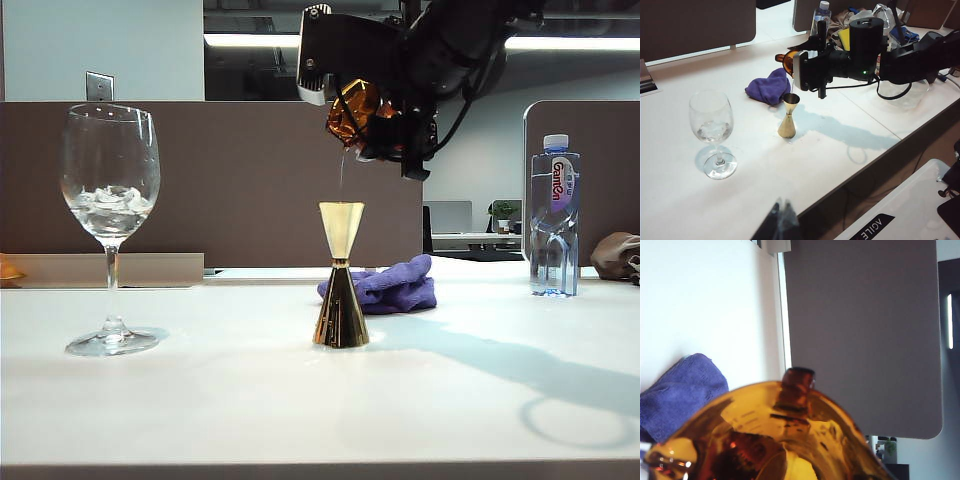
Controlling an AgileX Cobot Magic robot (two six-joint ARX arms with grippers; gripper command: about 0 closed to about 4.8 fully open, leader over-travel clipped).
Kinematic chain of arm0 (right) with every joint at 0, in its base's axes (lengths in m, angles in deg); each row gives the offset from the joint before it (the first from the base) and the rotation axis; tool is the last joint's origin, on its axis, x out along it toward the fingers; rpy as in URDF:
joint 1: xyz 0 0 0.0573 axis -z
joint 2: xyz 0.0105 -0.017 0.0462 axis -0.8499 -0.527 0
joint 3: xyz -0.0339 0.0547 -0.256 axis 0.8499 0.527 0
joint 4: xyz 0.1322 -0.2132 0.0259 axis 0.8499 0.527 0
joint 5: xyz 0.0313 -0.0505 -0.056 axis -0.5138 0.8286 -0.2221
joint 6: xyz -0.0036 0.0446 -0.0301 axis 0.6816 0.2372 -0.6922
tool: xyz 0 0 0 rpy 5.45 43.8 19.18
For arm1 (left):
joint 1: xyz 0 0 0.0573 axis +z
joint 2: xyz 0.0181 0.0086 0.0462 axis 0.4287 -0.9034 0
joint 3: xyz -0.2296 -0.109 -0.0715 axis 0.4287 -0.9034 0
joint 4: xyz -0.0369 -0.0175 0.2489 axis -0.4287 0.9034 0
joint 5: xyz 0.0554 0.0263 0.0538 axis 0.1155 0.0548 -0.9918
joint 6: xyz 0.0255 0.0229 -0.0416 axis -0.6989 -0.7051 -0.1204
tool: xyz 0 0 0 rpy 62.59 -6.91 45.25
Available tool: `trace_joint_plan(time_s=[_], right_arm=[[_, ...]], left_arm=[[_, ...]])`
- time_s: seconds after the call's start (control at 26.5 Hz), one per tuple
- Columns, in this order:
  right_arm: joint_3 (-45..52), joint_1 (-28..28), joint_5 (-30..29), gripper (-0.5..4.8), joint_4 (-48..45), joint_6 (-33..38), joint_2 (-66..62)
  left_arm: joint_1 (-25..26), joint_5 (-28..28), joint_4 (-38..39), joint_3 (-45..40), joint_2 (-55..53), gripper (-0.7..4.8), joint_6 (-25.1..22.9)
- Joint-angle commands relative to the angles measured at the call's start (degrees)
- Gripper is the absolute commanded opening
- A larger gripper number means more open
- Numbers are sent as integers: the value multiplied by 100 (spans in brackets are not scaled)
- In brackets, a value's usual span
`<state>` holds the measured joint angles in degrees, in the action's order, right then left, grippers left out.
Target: Pick up the small amber measuring cup and pour the water in it into the jigger, then pick up the jigger and pour the water in it into the wine glass.
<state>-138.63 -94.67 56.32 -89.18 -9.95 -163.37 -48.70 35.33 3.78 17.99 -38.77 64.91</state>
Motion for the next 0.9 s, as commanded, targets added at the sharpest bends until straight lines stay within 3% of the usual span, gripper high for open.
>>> trace_joint_plan(time_s=[0.04, 0.53, 0.68, 0.9], right_arm=[[-39, -39, -4, 41, -168, -195, 59], [-35, -42, -9, 44, -136, -647, 341], [-37, -44, -120, 44, -140, -1158, 343], [-37, -44, -118, 45, -142, -1202, 348]], left_arm=[[-4, 7, 20, 17, -4, -2, 17], [-4, 7, 20, 17, -7, -2, 17], [-4, 7, 20, 17, -7, -2, 17], [-4, 7, 20, 17, -7, -2, 17]])
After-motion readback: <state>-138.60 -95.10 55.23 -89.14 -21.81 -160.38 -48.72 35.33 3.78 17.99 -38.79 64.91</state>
